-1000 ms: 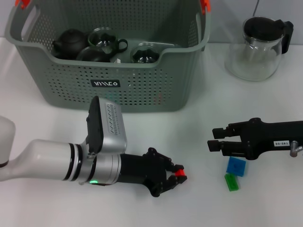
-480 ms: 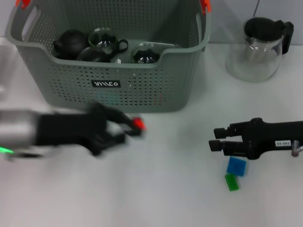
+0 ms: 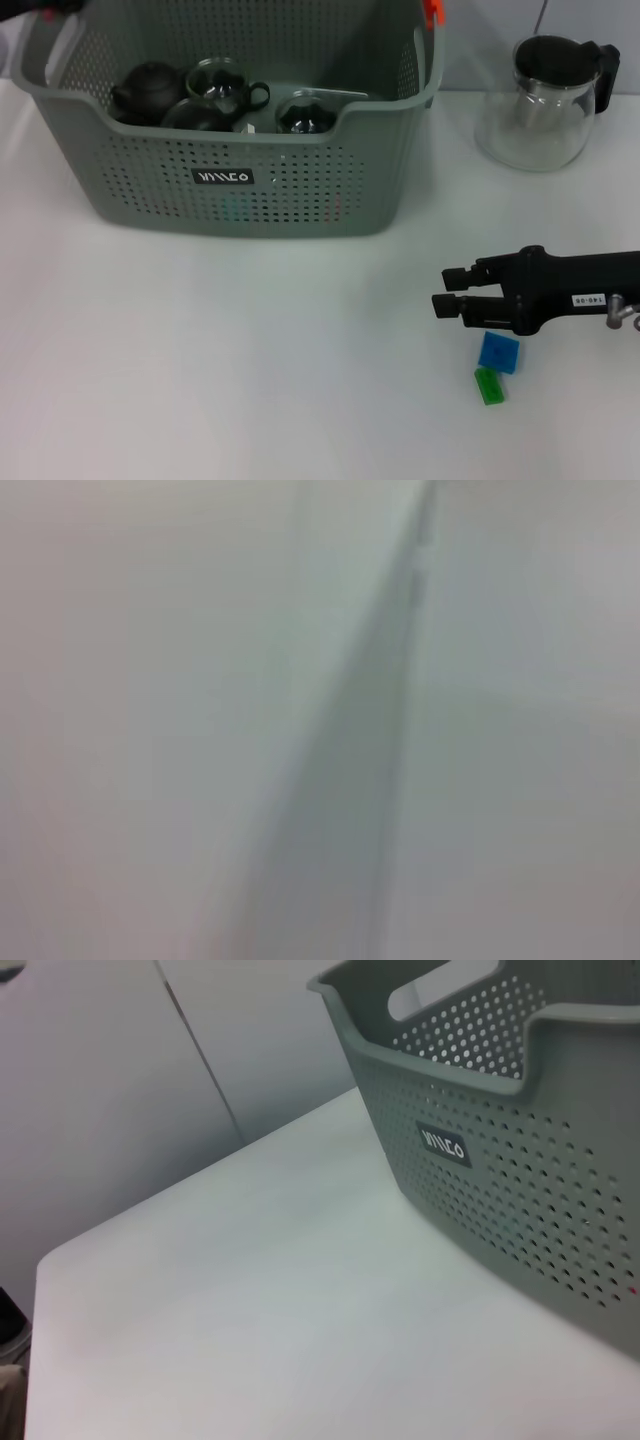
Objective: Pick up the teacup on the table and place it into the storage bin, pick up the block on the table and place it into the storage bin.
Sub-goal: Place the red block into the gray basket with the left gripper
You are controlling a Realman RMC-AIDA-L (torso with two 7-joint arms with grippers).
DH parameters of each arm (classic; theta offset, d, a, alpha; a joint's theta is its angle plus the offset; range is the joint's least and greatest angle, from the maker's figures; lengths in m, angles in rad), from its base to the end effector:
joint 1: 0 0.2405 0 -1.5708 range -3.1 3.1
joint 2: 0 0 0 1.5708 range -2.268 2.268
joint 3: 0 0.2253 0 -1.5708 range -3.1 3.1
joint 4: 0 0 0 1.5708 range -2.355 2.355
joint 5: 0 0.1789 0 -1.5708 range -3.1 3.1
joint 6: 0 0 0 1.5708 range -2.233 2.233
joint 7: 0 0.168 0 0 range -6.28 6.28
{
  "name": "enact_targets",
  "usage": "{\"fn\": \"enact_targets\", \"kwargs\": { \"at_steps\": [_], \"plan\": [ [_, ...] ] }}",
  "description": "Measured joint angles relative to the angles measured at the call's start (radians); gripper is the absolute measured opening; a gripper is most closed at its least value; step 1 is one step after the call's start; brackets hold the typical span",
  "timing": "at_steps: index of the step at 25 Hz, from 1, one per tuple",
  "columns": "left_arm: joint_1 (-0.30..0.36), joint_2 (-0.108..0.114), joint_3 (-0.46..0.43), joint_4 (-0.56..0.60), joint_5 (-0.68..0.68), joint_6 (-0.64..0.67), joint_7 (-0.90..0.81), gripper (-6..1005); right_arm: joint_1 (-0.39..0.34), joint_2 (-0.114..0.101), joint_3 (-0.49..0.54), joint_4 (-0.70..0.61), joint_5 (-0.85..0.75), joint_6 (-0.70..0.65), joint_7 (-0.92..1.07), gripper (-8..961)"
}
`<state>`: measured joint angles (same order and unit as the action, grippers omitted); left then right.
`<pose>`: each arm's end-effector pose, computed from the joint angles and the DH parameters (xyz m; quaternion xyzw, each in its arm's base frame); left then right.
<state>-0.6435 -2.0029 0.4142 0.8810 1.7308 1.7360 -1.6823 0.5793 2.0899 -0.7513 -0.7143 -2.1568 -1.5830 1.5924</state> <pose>-0.1430 0.3447 0.1206 -0.8632 -0.1748 -0.4283 0.2020 0.2061 0.2943 -0.0217 -0.9490 0.2625 0.1649 0.0572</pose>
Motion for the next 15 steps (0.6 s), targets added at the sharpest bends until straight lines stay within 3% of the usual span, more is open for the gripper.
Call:
{"fn": "enact_targets", "kwargs": {
  "at_steps": [6,11,15],
  "plan": [
    [-0.068,0.002,0.316,-0.014,0.24,-0.524,-0.142,284,0.002,0.001,0.001,0.001,0.0,-0.002,-0.001,463],
    [-0.103,-0.014,0.455,-0.051,0.44,-0.698,-0.263,309,0.002,0.001,0.001,0.001,0.0,-0.001,-0.003,465],
    [-0.099,-0.03,0.447,-0.019,0.453,-0.661,-0.296,329,0.002,-0.001,0.001,0.001,0.0,0.003,-0.003,470]
  ]
}}
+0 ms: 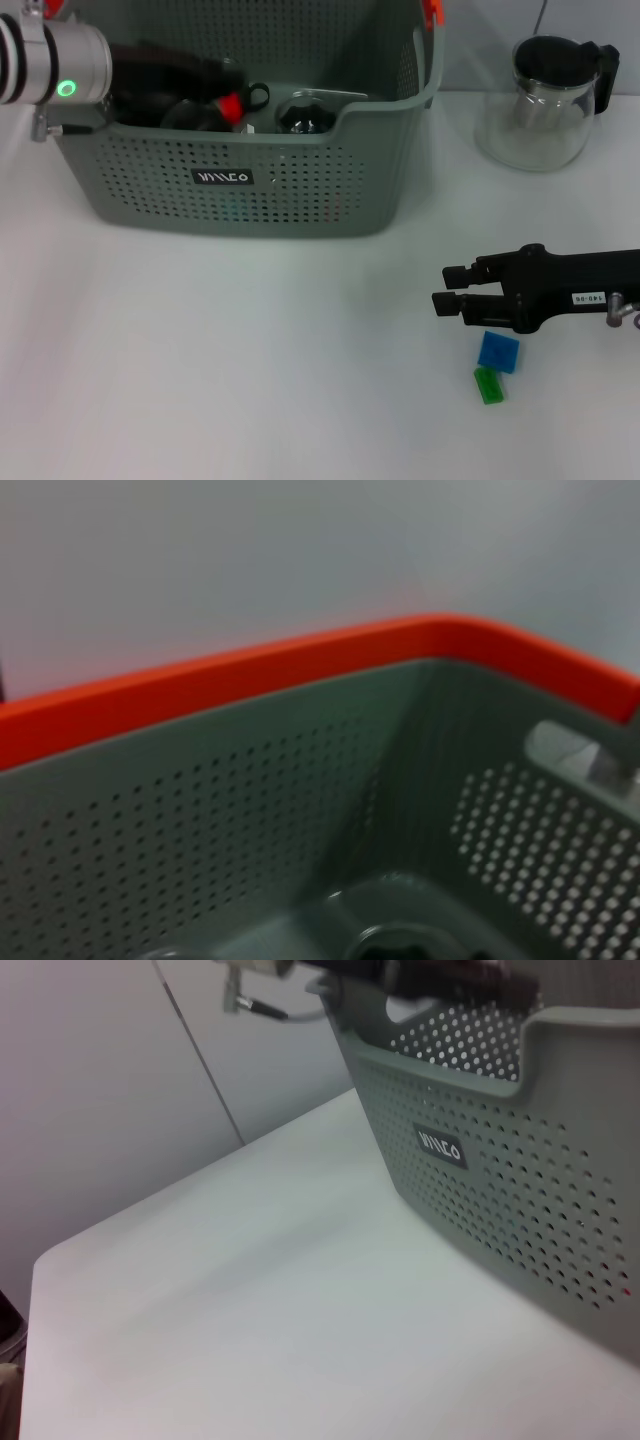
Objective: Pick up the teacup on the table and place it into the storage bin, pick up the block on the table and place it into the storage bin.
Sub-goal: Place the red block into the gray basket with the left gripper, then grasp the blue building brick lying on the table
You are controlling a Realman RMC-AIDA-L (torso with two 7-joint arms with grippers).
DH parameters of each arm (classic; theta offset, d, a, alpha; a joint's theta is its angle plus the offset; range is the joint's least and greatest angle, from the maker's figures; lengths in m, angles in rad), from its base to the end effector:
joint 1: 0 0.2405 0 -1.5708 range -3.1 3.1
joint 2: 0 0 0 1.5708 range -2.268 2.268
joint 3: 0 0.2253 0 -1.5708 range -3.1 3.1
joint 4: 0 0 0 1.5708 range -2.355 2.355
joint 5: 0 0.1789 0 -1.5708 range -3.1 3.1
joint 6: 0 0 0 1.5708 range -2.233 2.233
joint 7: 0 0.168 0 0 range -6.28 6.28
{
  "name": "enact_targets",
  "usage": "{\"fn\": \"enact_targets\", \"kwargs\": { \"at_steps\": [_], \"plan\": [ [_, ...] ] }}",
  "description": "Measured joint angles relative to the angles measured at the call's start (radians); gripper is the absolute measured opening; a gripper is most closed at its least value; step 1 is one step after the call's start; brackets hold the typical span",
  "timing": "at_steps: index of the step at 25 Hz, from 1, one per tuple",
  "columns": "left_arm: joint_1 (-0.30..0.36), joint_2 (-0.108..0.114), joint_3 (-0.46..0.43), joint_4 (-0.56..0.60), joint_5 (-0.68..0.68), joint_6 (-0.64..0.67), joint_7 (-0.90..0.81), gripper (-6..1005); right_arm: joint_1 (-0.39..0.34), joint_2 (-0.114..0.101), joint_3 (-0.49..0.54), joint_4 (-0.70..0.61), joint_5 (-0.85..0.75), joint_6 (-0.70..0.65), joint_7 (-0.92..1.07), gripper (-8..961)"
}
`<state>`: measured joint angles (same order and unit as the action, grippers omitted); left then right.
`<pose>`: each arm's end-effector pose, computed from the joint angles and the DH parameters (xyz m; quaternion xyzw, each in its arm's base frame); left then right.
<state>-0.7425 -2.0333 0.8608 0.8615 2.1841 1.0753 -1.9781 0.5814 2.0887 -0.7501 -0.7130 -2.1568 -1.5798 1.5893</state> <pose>-0.1768 0.4142 0.0362 -0.8939 -0.3014 -0.1299 0.3054 0.2061 0.2953 -0.0214 -0.9494 0.2609 0.1646 0.0592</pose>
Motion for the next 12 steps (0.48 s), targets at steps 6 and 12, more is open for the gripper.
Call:
{"fn": "enact_targets", "kwargs": {
  "at_steps": [6,12],
  "plan": [
    [0.091,-0.01,-0.211,0.104,-0.327,0.229,0.083,359,-0.004,0.0,0.0,0.0,0.0,0.0,0.0,478],
    [0.206,0.017,-0.421,-0.022,-0.663,0.672,0.316,598,-0.014,-0.002,0.009,-0.001,0.01,-0.002,-0.002,486]
  ]
}}
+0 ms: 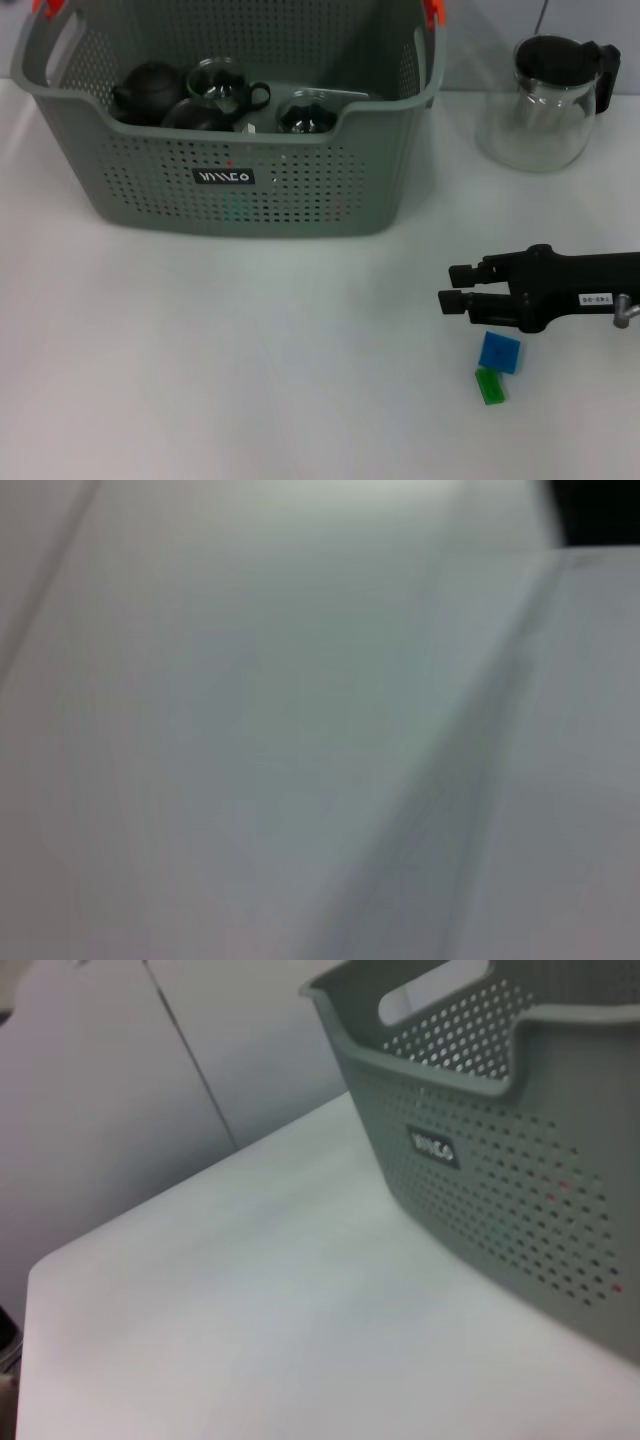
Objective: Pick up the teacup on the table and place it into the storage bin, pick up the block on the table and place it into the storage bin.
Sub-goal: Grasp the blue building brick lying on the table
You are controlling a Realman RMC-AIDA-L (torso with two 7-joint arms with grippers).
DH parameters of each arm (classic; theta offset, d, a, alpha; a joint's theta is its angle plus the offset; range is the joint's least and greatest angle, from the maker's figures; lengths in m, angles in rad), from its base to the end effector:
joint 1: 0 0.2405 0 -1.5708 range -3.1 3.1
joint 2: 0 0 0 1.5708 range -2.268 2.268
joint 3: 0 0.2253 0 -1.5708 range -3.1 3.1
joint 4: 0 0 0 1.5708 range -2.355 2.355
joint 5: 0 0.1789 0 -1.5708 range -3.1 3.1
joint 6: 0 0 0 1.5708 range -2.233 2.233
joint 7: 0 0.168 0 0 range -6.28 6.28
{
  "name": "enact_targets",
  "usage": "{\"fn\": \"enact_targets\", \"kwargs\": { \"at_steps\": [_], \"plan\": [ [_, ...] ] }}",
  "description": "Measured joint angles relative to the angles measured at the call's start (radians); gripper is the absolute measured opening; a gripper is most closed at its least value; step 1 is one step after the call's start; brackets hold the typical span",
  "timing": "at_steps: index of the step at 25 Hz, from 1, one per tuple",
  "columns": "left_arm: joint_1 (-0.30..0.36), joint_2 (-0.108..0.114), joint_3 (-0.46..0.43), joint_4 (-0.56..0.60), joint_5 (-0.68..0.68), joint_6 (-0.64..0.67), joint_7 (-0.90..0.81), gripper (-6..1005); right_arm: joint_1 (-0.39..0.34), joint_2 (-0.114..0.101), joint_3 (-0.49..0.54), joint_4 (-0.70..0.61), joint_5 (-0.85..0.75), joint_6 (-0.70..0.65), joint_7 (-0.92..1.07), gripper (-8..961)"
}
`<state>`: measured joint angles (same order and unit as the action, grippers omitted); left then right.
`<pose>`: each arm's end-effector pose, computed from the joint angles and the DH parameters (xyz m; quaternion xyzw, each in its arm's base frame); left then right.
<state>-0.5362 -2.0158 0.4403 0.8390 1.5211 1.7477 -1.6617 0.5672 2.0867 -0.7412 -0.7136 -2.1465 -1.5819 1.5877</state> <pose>-0.1588 0.3260 0.1349 -0.8137 -0.1843 -0.5050 0.2210 0.2094 0.2940 -0.0190 -0.9460 0.2676 0.1712 0.0646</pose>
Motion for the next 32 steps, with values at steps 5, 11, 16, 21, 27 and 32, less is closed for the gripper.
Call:
{"fn": "enact_targets", "kwargs": {
  "at_steps": [5,11,16,21,27,32],
  "plan": [
    [0.094,-0.031,0.005,0.041,0.21,0.164,0.234,669,-0.001,-0.001,0.022,-0.002,0.001,-0.008,0.002,492],
    [0.169,-0.097,0.083,0.047,0.552,0.135,0.399,664,-0.001,-0.014,0.014,-0.028,-0.065,-0.105,0.019,500],
    [0.178,-0.119,0.08,-0.006,0.604,0.069,0.406,660,-0.001,-0.003,0.006,-0.217,-0.244,-0.234,0.168,507],
    [0.166,-0.112,0.082,-0.083,0.622,0.037,0.407,657,0.02,0.008,-0.063,-0.431,-0.36,-0.276,0.348,514],
    [0.161,-0.116,0.08,-0.096,0.627,0.038,0.408,658,0.073,0.01,-0.27,-0.53,-0.448,-0.245,0.454,522],
    [0.158,-0.115,0.074,-0.116,0.629,0.044,0.409,658,0.103,0.012,-0.455,-0.525,-0.487,-0.157,0.528,528]
  ]
}}
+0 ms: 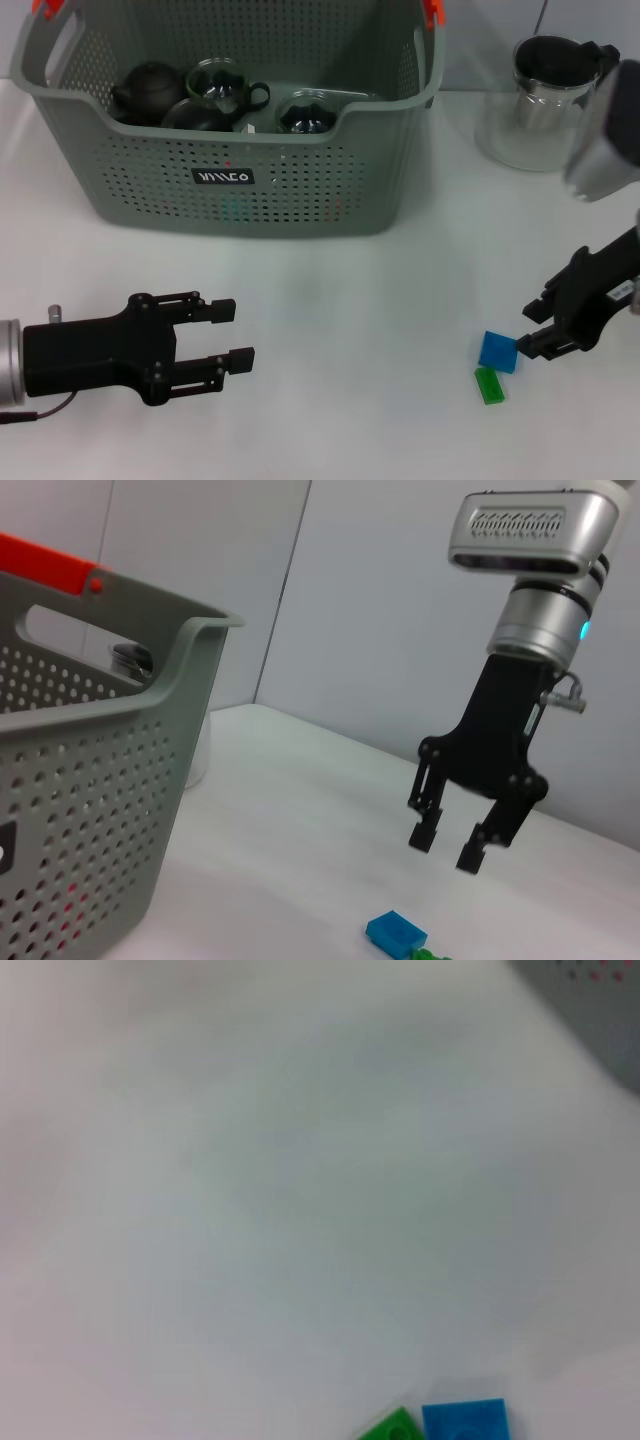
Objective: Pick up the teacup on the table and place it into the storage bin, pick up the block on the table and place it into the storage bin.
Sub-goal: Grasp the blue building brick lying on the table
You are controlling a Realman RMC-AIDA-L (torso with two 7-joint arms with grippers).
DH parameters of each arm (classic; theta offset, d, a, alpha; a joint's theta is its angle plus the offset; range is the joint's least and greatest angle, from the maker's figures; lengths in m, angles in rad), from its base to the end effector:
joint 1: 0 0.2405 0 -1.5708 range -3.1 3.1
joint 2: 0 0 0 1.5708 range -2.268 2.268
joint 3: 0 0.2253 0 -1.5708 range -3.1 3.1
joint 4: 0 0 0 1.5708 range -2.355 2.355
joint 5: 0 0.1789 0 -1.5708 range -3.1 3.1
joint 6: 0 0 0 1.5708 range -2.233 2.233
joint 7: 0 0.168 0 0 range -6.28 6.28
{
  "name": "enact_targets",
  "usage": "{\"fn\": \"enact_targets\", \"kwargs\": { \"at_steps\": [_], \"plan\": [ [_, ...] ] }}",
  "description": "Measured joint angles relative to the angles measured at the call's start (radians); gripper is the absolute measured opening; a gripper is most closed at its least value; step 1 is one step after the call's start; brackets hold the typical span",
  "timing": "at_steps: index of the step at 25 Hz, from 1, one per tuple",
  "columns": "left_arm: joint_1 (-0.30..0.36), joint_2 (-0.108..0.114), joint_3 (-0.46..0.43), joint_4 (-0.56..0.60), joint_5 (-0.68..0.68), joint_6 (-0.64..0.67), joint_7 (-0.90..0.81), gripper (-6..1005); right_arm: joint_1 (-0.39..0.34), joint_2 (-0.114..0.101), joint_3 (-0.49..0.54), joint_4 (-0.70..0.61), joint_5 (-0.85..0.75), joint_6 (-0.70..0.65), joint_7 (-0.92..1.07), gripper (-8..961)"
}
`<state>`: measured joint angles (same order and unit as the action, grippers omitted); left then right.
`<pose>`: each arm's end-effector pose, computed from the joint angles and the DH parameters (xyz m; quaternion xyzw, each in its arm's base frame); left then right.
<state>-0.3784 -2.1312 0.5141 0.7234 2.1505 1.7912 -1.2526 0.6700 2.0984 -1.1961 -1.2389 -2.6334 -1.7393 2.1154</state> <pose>-0.2372 0.2370 -0.0049 -0.9356 -0.2153 -0.2617 0.0994 0.1892 0.3008 -0.0012 -0.9550 0.2035 -0.2064 0.0623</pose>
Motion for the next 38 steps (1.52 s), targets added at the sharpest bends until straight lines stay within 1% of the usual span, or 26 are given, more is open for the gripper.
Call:
{"fn": "enact_targets", "kwargs": {
  "at_steps": [3,6,12,17,21,26,34,38],
  "plan": [
    [0.002,0.0,-0.002,-0.001,-0.003,0.001,0.0,658,0.003,0.0,-0.092,0.003,-0.02,0.04,0.036,532],
    [0.0,0.0,-0.01,-0.006,-0.005,0.0,0.001,658,-0.004,0.0,-0.156,0.004,-0.033,0.077,0.059,536],
    [-0.01,0.001,-0.011,-0.028,-0.004,-0.007,0.003,659,-0.007,0.001,-0.194,0.051,-0.031,0.124,0.088,544],
    [-0.012,0.0,-0.011,-0.029,-0.002,-0.007,0.004,659,-0.003,0.001,-0.174,0.08,0.008,0.132,0.093,551],
    [-0.013,-0.003,-0.011,-0.029,-0.002,-0.007,0.004,659,-0.005,0.0,-0.193,0.081,-0.024,0.143,0.101,556],
    [-0.013,-0.004,-0.011,-0.03,-0.009,-0.009,0.005,660,-0.013,0.002,-0.239,0.082,-0.03,0.19,0.111,627],
    [-0.009,-0.006,-0.011,-0.03,-0.009,-0.019,0.008,660,-0.011,0.002,-0.293,0.117,-0.031,0.24,0.11,617],
    [-0.008,-0.006,-0.011,-0.031,-0.009,-0.022,0.009,660,-0.008,0.002,-0.296,0.127,-0.035,0.247,0.112,617]
  ]
}}
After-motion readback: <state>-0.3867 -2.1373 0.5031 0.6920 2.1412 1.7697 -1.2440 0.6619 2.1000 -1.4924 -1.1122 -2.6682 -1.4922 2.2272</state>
